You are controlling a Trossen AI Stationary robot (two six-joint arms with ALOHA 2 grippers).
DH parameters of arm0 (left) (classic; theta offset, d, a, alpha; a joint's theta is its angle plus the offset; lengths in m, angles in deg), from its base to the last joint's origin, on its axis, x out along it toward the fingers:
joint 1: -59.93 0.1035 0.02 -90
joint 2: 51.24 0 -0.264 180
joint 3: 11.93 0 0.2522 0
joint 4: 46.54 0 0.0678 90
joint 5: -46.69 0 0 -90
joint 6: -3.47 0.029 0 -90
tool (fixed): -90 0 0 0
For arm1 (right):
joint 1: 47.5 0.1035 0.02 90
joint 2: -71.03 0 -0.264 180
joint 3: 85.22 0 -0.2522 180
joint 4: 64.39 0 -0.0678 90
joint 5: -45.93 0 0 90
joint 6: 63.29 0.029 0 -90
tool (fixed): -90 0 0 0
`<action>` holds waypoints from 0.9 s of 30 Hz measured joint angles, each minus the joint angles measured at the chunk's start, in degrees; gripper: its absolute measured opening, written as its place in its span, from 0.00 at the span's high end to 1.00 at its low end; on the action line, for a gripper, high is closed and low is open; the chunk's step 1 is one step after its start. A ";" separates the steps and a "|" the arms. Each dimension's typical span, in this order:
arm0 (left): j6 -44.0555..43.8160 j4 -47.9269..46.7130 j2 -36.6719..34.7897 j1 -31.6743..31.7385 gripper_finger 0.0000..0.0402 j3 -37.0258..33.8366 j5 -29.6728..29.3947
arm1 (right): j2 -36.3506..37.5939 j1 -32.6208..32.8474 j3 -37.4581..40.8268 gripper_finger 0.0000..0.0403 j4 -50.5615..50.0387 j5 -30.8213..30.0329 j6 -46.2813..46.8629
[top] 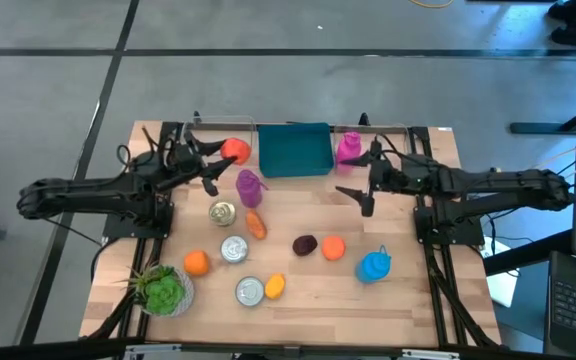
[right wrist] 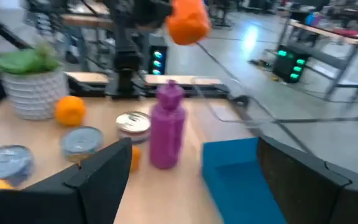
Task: Pick & Place Food Item
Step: Put the top right orange into the blue bin
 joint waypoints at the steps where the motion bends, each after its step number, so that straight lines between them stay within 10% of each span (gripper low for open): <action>1: -0.09 1.92 0.03 0.38 0.56 -1.29 0.00 | -0.12 0.05 0.85 0.15 1.76 0.77 0.43; 18: -1.02 10.97 1.15 8.13 0.56 -6.17 0.67 | -1.16 0.11 3.57 0.15 13.64 3.05 -3.93; 27: -2.40 -2.13 13.35 14.47 0.56 6.00 5.72 | -1.16 -0.49 3.57 0.15 18.01 3.03 -5.45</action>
